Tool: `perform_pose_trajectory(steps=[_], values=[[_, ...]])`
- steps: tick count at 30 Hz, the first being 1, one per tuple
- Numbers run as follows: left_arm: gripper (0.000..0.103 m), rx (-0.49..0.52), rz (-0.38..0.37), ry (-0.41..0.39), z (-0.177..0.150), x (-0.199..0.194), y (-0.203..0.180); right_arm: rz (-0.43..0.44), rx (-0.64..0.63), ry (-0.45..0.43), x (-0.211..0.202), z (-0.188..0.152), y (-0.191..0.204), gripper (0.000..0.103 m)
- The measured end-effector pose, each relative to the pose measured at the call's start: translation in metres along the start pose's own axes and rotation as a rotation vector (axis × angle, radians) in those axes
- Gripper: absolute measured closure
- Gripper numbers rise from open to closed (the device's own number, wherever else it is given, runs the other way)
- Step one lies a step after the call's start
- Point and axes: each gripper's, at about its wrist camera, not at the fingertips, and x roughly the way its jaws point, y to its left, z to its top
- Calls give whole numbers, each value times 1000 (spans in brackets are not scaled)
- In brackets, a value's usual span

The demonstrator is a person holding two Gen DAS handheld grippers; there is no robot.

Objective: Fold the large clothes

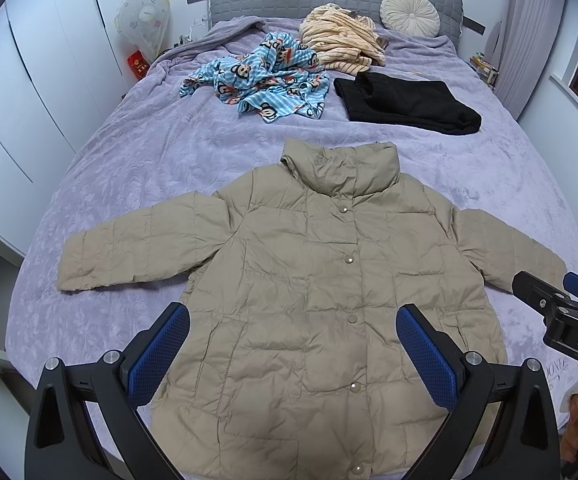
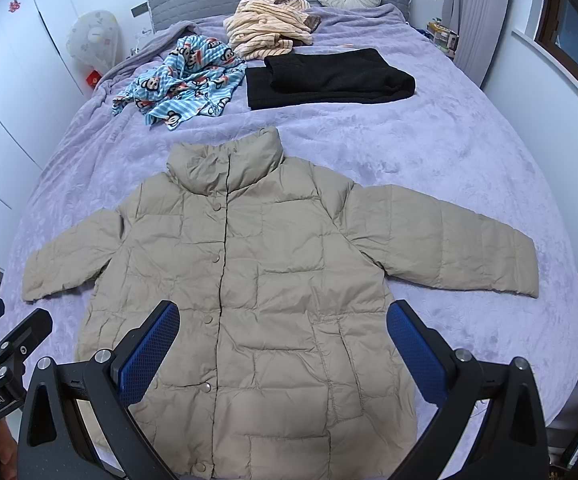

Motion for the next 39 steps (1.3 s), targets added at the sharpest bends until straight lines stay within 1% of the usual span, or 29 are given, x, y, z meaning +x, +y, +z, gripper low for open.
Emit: perform_pose_trajectory(steps=[26, 30, 33, 35, 39], values=[[0, -4, -8, 6, -6, 0, 3, -1, 1, 7, 2, 2, -4, 0], [0, -5, -17, 9, -11, 5, 5, -6, 0, 13, 3, -4, -5, 0], [0, -2, -19, 15, -9, 7, 6, -10, 8, 18, 3, -7, 3, 0], [0, -3, -25, 23, -11, 10, 9, -1, 18, 24, 4, -10, 7, 0], [0, -15, -67, 68, -17, 21, 21, 66, 69, 52, 6, -14, 13, 0]])
